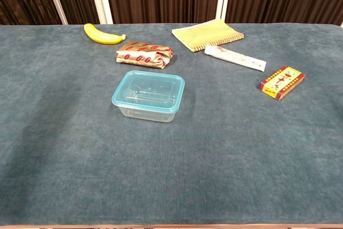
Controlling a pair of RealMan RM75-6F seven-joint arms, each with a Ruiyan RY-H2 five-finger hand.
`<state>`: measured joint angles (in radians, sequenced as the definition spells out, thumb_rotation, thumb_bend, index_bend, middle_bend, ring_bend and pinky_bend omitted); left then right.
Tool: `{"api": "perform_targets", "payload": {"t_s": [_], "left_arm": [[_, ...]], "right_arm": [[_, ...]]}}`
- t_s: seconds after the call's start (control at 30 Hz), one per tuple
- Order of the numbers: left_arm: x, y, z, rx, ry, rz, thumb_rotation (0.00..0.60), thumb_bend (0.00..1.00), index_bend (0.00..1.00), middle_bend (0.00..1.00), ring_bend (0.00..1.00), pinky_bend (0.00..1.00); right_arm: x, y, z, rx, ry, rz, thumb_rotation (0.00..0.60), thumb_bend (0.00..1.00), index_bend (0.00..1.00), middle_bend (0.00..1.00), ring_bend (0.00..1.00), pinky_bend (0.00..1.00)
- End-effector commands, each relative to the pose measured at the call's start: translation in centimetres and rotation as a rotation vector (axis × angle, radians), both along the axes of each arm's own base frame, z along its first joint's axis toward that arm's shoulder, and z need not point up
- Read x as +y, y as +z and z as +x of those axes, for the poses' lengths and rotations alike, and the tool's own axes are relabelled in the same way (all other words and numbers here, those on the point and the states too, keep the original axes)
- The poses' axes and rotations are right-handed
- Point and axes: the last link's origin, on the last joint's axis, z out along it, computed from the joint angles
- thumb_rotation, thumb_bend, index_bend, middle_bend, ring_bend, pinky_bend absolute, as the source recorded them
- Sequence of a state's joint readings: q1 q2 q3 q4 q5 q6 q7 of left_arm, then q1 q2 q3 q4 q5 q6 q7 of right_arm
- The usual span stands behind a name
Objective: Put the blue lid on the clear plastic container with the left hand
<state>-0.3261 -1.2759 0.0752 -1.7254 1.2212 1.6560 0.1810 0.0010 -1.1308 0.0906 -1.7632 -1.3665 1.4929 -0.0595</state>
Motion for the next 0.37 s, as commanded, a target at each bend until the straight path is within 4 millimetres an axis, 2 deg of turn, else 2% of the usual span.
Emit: {"api": "perform_targets", "payload": {"t_s": [0.03, 0.13, 0.37], "left_arm": [[-2.5, 0.5, -1.5, 0.012, 0.014, -0.013, 0.6, 0.3, 0.21, 0.13, 0.0, 0.0], [-3.4, 0.7, -1.8, -0.006, 0.017, -0.014, 0.6, 0.3, 0.2, 0.13, 0.0, 0.0], [-4.1, 1.8, -2.0, -0.023, 0.021, 0.002, 0.6, 0.3, 0.2, 0.13, 0.0, 0.0]], "right_arm": [[0.1, 0.0, 0.0, 0.012, 0.008, 0.001, 0.6, 0.27, 0.02, 0.0, 0.0, 0.0], [0.1, 0.1, 0.1, 0.018, 0.016, 0.001, 0.6, 0.27, 0.02, 0.0, 0.0, 0.0], [0.2, 0.1, 0.1, 0.028, 0.025, 0.01, 0.6, 0.27, 0.02, 0.0, 0.0, 0.0]]}}
